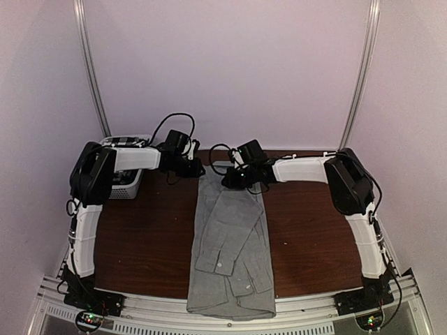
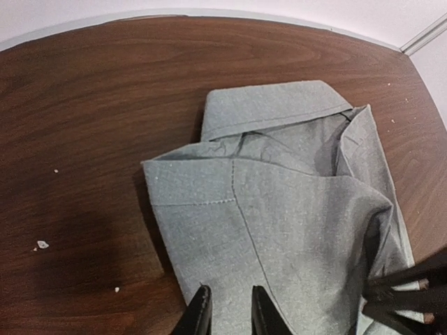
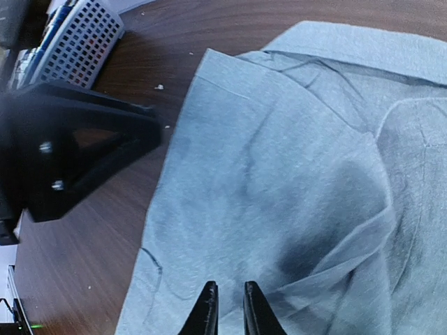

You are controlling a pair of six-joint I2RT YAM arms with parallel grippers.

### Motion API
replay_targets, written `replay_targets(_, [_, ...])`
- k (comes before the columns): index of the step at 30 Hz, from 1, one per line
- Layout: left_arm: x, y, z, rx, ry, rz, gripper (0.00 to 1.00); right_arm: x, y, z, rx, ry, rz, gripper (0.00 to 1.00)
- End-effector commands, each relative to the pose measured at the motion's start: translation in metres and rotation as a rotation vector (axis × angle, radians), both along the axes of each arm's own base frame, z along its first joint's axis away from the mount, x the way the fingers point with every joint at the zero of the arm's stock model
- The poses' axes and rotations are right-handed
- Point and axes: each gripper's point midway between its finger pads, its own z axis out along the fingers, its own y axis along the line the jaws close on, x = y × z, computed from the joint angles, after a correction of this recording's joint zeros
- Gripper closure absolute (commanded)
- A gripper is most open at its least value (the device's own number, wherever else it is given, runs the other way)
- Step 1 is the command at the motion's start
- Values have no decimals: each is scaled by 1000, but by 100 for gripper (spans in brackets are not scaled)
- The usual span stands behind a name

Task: Fold and stack the long sleeve shirts
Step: Move the rectangle-folded shirt to the center of the board.

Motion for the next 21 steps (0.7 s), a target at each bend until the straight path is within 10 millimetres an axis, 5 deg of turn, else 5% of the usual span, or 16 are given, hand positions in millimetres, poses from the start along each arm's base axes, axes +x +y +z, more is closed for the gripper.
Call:
replay_targets(1, [-1, -4, 44, -44, -87, -40, 79, 37, -15, -5, 91, 29, -9, 84])
replay_targets(10, [-19, -1, 49, -67, -63, -63, 79, 76, -39, -48, 193, 150, -80, 83])
replay_targets(21, [-39, -10, 44, -139, 14, -89, 79, 89, -36, -49, 188, 146, -72, 76])
